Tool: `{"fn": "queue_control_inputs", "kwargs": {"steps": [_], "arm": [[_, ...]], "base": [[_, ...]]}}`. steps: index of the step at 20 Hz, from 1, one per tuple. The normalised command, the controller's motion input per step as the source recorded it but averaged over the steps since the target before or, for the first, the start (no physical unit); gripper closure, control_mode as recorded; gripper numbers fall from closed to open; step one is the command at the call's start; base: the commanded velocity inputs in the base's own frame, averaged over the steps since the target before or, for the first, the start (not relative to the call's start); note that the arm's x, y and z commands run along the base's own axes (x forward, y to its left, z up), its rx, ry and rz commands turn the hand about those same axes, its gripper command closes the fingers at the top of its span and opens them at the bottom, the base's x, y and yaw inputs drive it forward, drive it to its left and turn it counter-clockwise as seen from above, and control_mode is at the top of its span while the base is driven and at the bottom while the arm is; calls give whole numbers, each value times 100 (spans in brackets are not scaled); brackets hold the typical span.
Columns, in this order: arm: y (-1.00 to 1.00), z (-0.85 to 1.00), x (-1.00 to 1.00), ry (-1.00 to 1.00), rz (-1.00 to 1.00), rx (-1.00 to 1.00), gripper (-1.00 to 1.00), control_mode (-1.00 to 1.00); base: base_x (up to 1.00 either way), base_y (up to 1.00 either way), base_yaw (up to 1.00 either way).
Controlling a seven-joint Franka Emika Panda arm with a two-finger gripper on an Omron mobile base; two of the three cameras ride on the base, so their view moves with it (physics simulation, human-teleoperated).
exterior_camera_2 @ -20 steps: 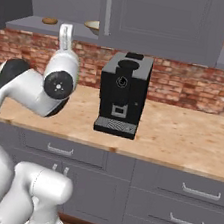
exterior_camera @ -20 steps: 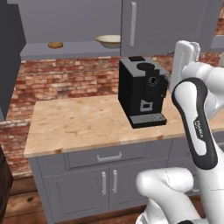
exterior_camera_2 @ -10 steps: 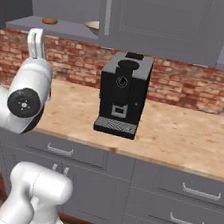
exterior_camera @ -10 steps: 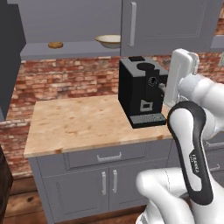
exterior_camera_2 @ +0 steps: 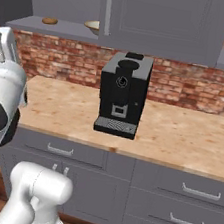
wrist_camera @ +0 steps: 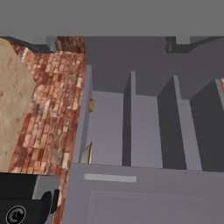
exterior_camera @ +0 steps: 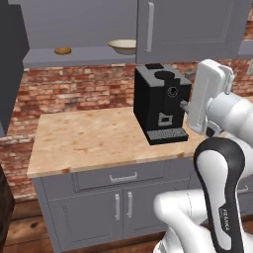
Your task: Pick the mug and place it in the sink. Pick the bowl and place it in the open cabinet and then close the cabinet.
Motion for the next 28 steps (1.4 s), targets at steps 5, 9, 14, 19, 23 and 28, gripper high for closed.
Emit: {"fn": "queue_control_inputs", "kwargs": {"steps": [5,9,14,19,23,28], "arm": [[74,0,-49,-5,0,-5,-100,-100],[99,-3,-26,-1,0,-7,-100,-100],[90,-1,-3,-1,-3,-5,-100,-100],[60,0,-38,-14,-9,-3,-100,-100],[51,0,-48,-16,-11,-2,-100,-100],[48,0,-51,-18,-11,0,-100,-100]], "base": [[0,0,0],[0,0,0],[0,0,0],[0,0,0],[0,0,0],[0,0,0]]}}
